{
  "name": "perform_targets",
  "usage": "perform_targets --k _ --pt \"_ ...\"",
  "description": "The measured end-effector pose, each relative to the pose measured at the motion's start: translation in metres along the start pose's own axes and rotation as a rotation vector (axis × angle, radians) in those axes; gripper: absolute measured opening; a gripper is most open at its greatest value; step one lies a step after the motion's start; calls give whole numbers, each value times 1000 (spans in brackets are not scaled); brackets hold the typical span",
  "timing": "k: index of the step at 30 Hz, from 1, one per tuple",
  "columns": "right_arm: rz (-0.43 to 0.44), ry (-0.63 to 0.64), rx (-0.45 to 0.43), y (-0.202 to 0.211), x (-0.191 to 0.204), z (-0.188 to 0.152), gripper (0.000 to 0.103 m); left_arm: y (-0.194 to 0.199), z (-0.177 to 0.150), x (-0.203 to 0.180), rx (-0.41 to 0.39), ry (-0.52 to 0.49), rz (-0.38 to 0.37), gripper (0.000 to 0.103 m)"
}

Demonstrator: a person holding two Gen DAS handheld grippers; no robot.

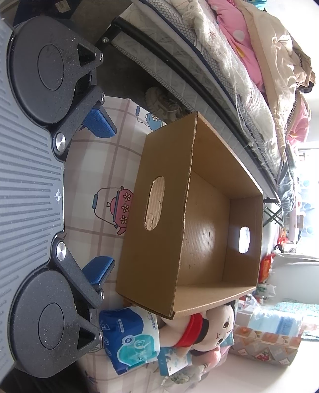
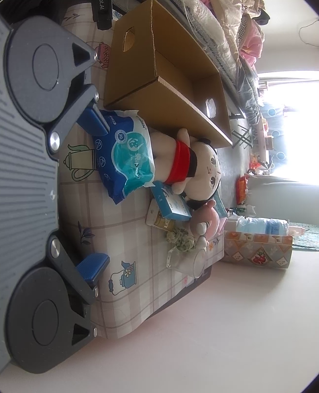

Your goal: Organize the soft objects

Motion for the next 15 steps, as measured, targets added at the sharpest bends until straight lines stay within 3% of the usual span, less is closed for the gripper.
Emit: perform_targets --k 15 --pt "0 0 -1 0 1 1 103 -1 -2 1 7 -1 4 103"
Point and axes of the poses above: each gripper's, at about its wrist camera, not at the fingertips, and y roughly against the way its jaws point, x to its left, z to its top, the point moved 4 cm from there along -y, roughly the way its jaws point, and after that the axes turned 5 degrees about z, right-handed, at the moved point
